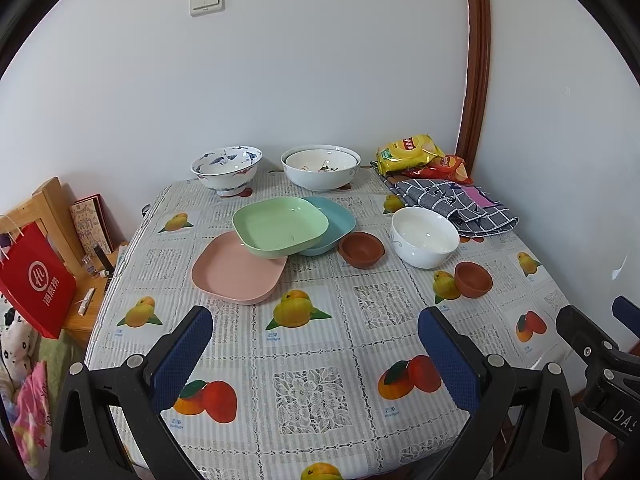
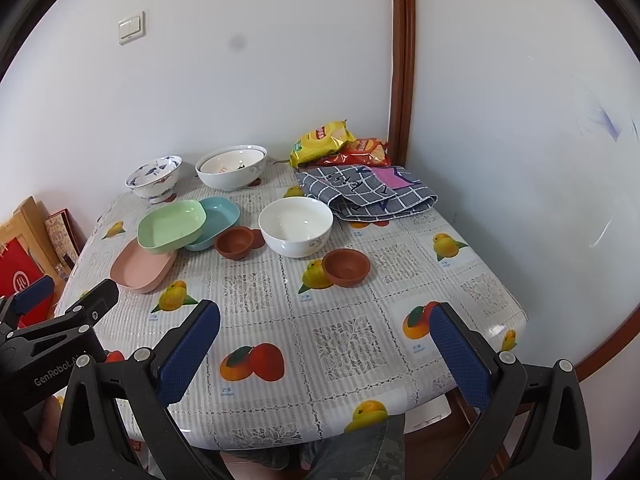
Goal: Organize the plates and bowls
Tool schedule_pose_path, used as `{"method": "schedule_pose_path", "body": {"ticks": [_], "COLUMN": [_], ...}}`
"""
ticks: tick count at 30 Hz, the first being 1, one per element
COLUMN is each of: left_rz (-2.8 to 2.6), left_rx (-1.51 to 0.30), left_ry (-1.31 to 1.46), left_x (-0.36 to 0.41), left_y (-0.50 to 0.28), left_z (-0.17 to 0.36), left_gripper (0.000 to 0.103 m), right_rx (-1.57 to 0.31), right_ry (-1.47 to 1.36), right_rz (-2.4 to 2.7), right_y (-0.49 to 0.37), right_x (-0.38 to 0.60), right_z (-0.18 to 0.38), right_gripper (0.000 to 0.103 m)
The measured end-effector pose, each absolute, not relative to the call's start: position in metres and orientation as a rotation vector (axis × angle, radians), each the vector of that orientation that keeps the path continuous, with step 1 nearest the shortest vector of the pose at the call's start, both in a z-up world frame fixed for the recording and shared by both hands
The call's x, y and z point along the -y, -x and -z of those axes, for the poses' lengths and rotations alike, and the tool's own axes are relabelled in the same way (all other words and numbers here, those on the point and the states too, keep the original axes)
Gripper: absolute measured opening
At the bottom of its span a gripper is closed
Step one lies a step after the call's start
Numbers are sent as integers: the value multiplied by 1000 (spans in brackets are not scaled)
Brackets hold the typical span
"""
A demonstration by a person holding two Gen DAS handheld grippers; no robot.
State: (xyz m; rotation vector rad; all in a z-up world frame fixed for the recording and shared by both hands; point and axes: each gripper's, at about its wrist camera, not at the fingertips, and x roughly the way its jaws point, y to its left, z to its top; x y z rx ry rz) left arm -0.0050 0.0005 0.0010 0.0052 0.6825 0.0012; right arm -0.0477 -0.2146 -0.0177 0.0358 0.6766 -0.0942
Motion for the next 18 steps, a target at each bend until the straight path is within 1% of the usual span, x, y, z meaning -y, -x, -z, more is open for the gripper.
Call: {"method": "schedule_pose_path", "body": {"ticks": [18], "left_rz": [-5], "left_rx": [-680], "left_ry": [-6], "left_x": [0], "left_y": [6], "left_z": [-2], "left_gripper": [103], "right_rx": [-671], "right_ry": [-35], "right_rz": [90], "right_y": [50], "right_x": [213], "right_z": [19], "right_gripper": [103]}}
